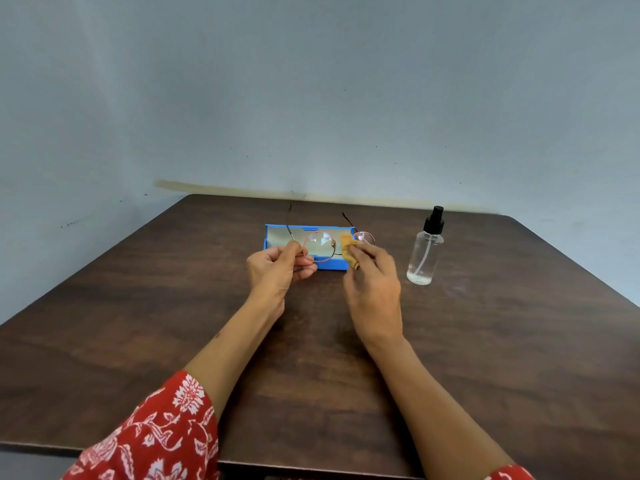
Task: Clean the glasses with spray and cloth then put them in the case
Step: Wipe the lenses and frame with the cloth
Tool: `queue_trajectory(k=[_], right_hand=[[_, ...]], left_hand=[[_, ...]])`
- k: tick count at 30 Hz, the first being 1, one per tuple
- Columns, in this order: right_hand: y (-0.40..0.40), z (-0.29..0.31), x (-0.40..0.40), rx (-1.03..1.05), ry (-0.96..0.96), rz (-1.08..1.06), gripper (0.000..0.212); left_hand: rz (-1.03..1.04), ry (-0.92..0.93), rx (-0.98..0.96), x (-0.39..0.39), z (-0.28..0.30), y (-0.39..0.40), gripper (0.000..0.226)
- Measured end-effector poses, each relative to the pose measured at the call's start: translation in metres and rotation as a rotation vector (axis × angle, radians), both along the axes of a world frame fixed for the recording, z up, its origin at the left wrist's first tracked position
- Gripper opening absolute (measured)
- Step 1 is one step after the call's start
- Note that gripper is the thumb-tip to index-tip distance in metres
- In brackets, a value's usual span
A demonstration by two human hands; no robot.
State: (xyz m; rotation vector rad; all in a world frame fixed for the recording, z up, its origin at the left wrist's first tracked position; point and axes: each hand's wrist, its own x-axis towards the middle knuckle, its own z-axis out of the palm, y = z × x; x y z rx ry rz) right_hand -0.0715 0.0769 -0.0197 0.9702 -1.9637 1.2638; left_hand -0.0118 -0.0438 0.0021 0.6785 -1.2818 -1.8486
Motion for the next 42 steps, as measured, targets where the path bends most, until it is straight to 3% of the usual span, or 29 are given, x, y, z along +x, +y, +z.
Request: queue_trajectory(k=[5,12,18,26,32,39,42], right_hand=[[0.009,0.005,-0.007,-0.109,-0.112,-0.073,0.033],[0.000,0.006,0.008,-0.004,0.071,0.008,0.028],[0.008,0.008,-0.005,-0.135,-0.088,-0.102,0.031],[0.000,0.007,0.008,0.031,0.110,-0.027,0.029],[0.010,0.009,-0.008,-0.082,-0.064,-0.130,0.031],[0.002,0.008,0.010,0.068,0.119,-0.012,0.029],[0.006,0.009,0.005,0.004,0.043,-0.050,0.027]], left_hand=[[-0.010,-0.005,-0.018,0.001,0.001,0.002,0.014],[0.001,0.018,-0.032,0.002,0.003,0.001,0.015],[-0.012,0.023,-0.021,0.002,0.003,0.001,0.015],[-0.013,0.016,-0.029,0.002,0.002,0.002,0.014],[-0.017,-0.012,-0.025,0.003,0.004,0.002,0.012],[-0.014,0.004,-0.025,0.004,0.003,0.003,0.014],[-0.013,0.000,-0.025,0.004,0.004,0.003,0.014]])
